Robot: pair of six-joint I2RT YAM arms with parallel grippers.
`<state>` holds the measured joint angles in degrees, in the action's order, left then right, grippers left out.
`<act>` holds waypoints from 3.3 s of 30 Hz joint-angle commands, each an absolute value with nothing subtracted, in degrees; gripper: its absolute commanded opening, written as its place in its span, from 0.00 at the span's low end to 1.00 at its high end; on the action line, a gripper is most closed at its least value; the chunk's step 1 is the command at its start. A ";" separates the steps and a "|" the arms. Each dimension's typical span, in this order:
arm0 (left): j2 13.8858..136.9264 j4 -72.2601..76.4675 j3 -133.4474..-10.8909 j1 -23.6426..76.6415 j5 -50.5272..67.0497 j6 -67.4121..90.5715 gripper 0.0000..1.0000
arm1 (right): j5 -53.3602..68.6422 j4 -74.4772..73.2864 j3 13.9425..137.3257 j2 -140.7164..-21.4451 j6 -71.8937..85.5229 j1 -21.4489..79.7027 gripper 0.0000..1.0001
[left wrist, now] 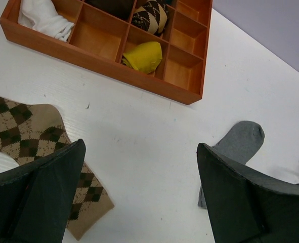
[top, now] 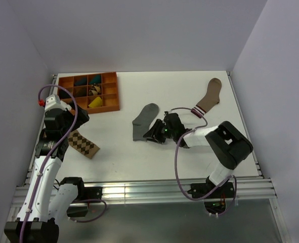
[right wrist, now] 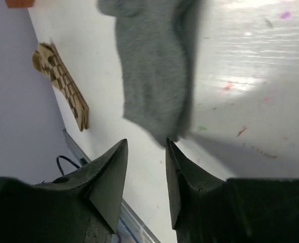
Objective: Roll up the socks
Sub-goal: Move the sock to the center of the board, then roll the sock at the center of the board.
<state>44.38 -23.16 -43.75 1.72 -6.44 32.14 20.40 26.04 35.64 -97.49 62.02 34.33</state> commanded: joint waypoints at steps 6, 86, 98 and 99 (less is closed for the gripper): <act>43.86 -20.65 -43.59 1.67 -5.19 31.20 0.97 | 10.46 4.61 49.11 -87.01 41.62 34.28 0.50; 47.55 -18.98 -43.51 1.58 0.35 30.50 1.00 | -6.33 -3.60 57.65 -97.73 -6.42 53.79 0.43; 47.81 -18.81 -43.51 1.67 0.62 30.50 1.00 | -8.26 -3.87 59.76 -101.86 -7.47 54.67 0.44; 47.81 -18.81 -43.51 1.58 0.53 30.59 1.00 | -8.26 -3.95 59.94 -102.39 -7.47 54.84 0.44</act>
